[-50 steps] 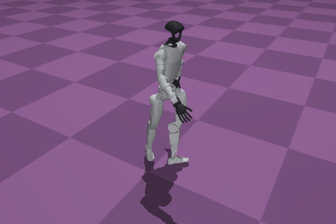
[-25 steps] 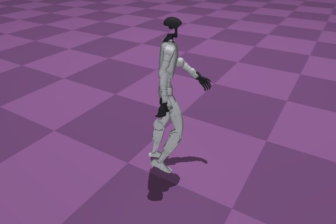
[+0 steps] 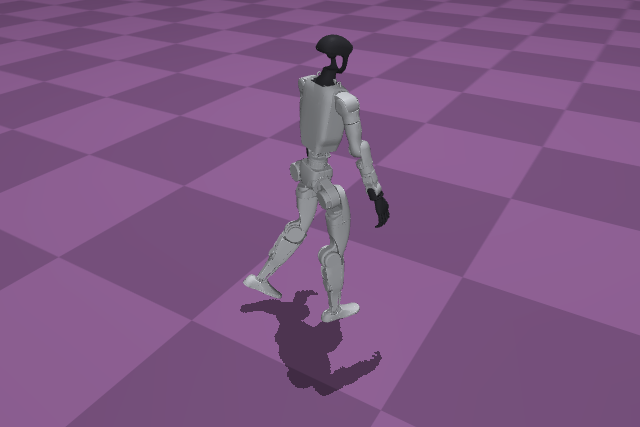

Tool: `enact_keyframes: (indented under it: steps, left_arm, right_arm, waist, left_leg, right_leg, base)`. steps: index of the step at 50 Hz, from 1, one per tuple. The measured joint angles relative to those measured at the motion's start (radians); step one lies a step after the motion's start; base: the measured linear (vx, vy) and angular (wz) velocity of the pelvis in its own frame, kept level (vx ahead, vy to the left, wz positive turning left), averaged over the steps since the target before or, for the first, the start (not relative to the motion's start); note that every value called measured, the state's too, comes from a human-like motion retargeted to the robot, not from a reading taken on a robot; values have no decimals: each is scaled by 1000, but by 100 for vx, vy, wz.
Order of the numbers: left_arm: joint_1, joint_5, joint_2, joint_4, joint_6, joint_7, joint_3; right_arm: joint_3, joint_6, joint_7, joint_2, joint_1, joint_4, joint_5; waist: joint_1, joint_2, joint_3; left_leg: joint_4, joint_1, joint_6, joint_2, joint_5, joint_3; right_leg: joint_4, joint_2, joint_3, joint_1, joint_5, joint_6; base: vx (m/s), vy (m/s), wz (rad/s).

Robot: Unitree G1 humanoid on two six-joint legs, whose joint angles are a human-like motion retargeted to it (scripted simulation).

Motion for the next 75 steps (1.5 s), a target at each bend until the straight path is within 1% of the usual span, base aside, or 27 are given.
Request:
enact_keyframes:
  steps: [2, 5, 8, 10, 13, 17, 20, 22, 25, 30, 33, 35, 37, 40, 42, 45, 48, 50, 52, 54, 56, 59, 63, 65, 68, 71, 75]
  left_arm:
    - [95, 10, 12, 23, 24, -27, 15]
    - [225, -8, 45, 22, 33, -65, 45]
    - [334, -36, 79, 6, 27, -96, 72]
    - [395, -59, 94, -3, 30, -101, 89]
    - [453, -117, 99, -6, 48, -79, 120]
    - [483, -231, 69, -10, 62, -42, 178]
    - [484, -306, 24, -21, 51, -48, 226]
    - [474, -350, -10, -36, 43, -68, 253]
    - [443, -416, -49, -64, 36, -98, 283]
    - [322, -476, -66, -50, 22, -117, 321]
    - [207, -455, -49, 7, 9, -105, 321]
    - [110, -423, -30, 49, 14, -81, 305]
    - [8, -387, -11, 66, 34, -38, 281]
    - [-145, -334, 13, 50, 60, 21, 248]
    - [-227, -310, 25, 4, 56, 34, 228]
    - [-338, -286, 41, -92, 29, 22, 201]
    - [-413, -293, 59, -205, -8, -5, 171]
    - [-447, -318, 72, -280, -31, -16, 145]
    - [-471, -363, 84, -348, -47, -12, 117]
    - [-488, -397, 94, -402, -51, 3, 94]
    - [-496, -389, 99, -434, -47, 13, 78]
    - [-473, -346, 90, -442, -42, 4, 60]
    - [-383, -283, 55, -380, -45, -19, 30]
    - [-313, -228, 36, -317, -48, -33, 14]
    - [-178, -141, 8, -193, -34, -59, -6]
    - [-31, -79, -18, -64, -2, -88, -3]
    - [150, -73, -29, 55, 45, -86, 39]
  right_arm:
    - [-1, 6, -10, -25, -44, -25, 5]
    - [-6, 7, -20, -62, -122, -68, 8]
    - [-10, 3, -32, -89, -205, -111, 21]
    - [-14, 3, -45, -102, -255, -139, 31]
    - [-26, 12, -66, -112, -320, -186, 35]
    - [-45, 16, -72, -107, -379, -257, 16]
    - [-39, -5, -50, -89, -393, -309, 5]
    - [-26, -20, -21, -72, -383, -332, -4]
    - [-6, -28, 30, -37, -344, -344, -25]
    - [-5, -23, 108, 36, -197, -292, -39]
    - [-17, -23, 144, 70, -74, -223, -19]
    - [-32, -14, 160, 83, 5, -170, -6]
    - [-55, 8, 161, 85, 75, -123, 4]
    - [-82, 32, 155, 77, 166, -67, 17]
    - [-84, 34, 160, 69, 223, -46, 21]
    - [-75, 24, 184, 59, 293, -33, 25]
    - [-64, 14, 213, 52, 346, -42, 35]
    - [-60, 15, 225, 49, 371, -53, 48]
    - [-63, 27, 224, 47, 385, -64, 59]
    - [-71, 50, 219, 51, 385, -72, 52]
    - [-78, 68, 221, 62, 373, -76, 23]
    - [-74, 74, 225, 78, 346, -69, -17]
    - [-46, 64, 210, 89, 272, -38, -52]
    - [-16, 49, 192, 92, 225, -22, -54]
    - [37, 28, 152, 96, 145, -13, -38]
    - [70, 17, 103, 94, 55, -30, -24]
    - [68, 16, 30, 82, -84, -94, -18]
  waist:
    - [15, -15, -33]
    - [52, -38, -50]
    - [110, -58, -42]
    - [151, -67, -31]
    - [208, -63, -8]
    - [268, -5, 29]
    - [285, 48, 55]
    - [284, 61, 65]
    - [272, 55, 59]
    - [228, 61, 32]
    - [188, 94, 12]
    - [160, 107, -14]
    - [125, 112, -37]
    - [62, 129, -45]
    - [16, 145, -40]
    - [-65, 164, -28]
    - [-150, 171, -13]
    - [-201, 163, -3]
    - [-245, 136, 9]
    - [-277, 100, 28]
    - [-284, 73, 43]
    - [-265, 61, 37]
    - [-213, 54, -1]
    - [-182, 45, -18]
    - [-135, 5, -39]
    - [-101, -33, -78]
    - [-28, -55, -85]
  left_leg:
    - [236, -185, 74, 35, -7, 225]
    - [445, -367, 227, 158, -126, 522]
    - [449, -456, 280, 190, -237, 645]
    - [363, -493, 269, 178, -250, 674]
    - [108, -494, 233, 184, -185, 732]
    - [-326, -417, 168, 244, -44, 896]
    - [-567, -377, 84, 270, -12, 961]
    - [-606, -386, 50, 278, -51, 930]
    - [-606, -389, 52, 278, -82, 871]
    - [-606, -282, 53, 285, -14, 862]
    - [-597, -197, 59, 307, -35, 814]
    - [-575, -176, 77, 316, -69, 768]
    - [-554, -171, 92, 310, -97, 723]
    - [-526, -148, 81, 302, -135, 655]
    - [-511, -119, 60, 302, -163, 613]
    - [-495, -76, 30, 301, -201, 542]
    - [-491, -28, 13, 297, -228, 469]
    - [-490, 4, 11, 283, -239, 421]
    - [-487, 43, 15, 253, -250, 372]
    - [-485, 95, 20, 219, -266, 330]
    - [-485, 144, 21, 203, -282, 305]
    - [-480, 188, 20, 201, -289, 289]
    - [-451, 218, 33, 189, -239, 264]
    - [-406, 224, 40, 176, -178, 259]
    - [-217, 165, 62, 126, -53, 290]
    - [163, -58, 85, 82, 45, 366]
    - [564, -349, 122, 80, 46, 456]
  right_leg:
    - [11, -27, -29, -2, -23, 2]
    - [17, -48, -59, 10, -50, 13]
    - [17, -52, -68, 36, -72, 23]
    - [15, -51, -69, 58, -84, 25]
    - [12, -31, -65, 98, -97, 24]
    - [6, 44, -60, 175, -118, 25]
    - [1, 102, -57, 254, -136, 31]
    - [2, 112, -56, 296, -144, 31]
    - [18, 106, -59, 337, -141, 21]
    - [129, 116, -71, 394, -32, -27]
    - [364, 133, -88, 346, 102, -73]
    - [610, 133, -92, 226, 186, -88]
    - [833, 133, -78, 80, 220, -93]
    - [1039, 140, -65, -95, 119, -125]
    - [1071, 130, -87, -171, 44, -156]
    - [1005, 119, -117, -251, -41, -183]
    - [796, 126, -123, -281, -86, -183]
    - [592, 132, -106, -274, -59, -168]
    - [343, 121, -76, -237, 24, -139]
    - [125, 95, -80, -192, 104, -89]
    - [-11, 79, -134, -170, 128, -26]
    - [-54, 83, -206, -178, 104, 31]
    - [-54, 86, -204, -144, 182, 30]
    - [-54, 79, -200, -106, 160, 34]
    - [-54, 45, -158, -32, 78, 44]
    - [-49, 4, -122, 0, 25, 30]
    - [-32, -1, -72, 26, -29, -5]
  base:
    - [50, -16, 86]
    - [47, -17, 55]
    - [46, -14, 5]
    - [46, -10, -16]
    - [47, -6, -25]
    - [51, 1, -31]
    - [56, 8, -21]
    - [59, 12, -6]
    - [63, 15, 5]
    - [71, 20, 28]
    - [73, 24, 55]
    - [66, 23, 73]
    - [59, 20, 93]
    - [56, 16, 113]
    - [54, 13, 124]
    - [53, 7, 140]
    - [53, -1, 145]
    - [53, -7, 140]
    - [56, -12, 133]
    - [61, -15, 107]
    - [63, -18, 56]
    - [64, -19, 14]
    - [69, -20, -10]
    - [73, -22, -31]
    - [72, -22, -42]
    - [64, -18, -31]
    - [57, -13, -60]
